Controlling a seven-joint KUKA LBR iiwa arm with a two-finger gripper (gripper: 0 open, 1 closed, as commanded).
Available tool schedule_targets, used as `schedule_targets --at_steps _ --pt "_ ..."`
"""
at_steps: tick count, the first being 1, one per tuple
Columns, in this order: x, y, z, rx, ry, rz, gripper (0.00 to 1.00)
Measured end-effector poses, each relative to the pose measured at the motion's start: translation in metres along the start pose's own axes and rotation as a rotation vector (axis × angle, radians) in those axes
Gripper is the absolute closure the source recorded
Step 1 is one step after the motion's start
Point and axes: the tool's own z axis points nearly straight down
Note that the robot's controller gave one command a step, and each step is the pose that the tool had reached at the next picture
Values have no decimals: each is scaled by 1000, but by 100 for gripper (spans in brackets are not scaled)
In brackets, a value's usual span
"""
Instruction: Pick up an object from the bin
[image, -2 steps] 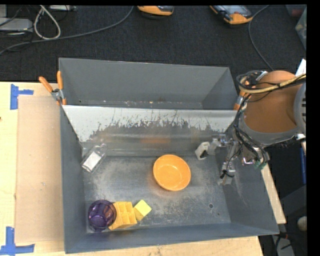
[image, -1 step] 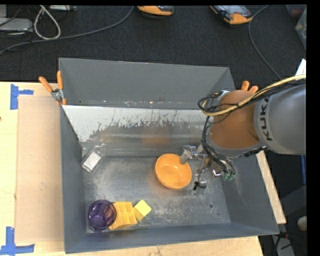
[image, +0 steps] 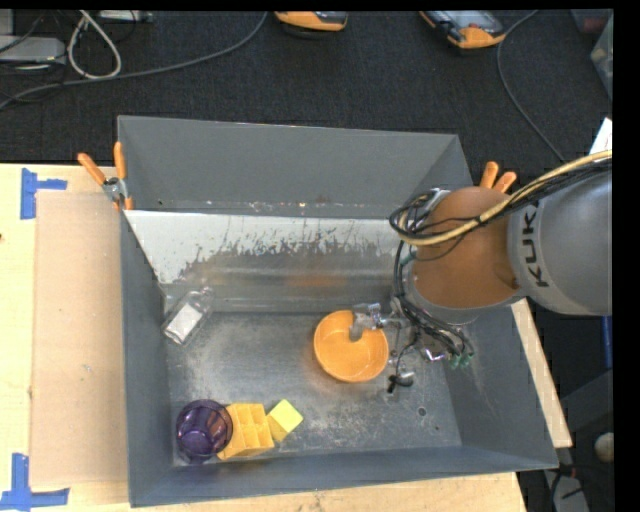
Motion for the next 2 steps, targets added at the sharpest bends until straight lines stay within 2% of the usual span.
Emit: schedule_targets --at_steps 1,2 --pt "-48 83 12 -3 -2 -141 0" --pt "-43 89 26 -3 -4 -172 0"
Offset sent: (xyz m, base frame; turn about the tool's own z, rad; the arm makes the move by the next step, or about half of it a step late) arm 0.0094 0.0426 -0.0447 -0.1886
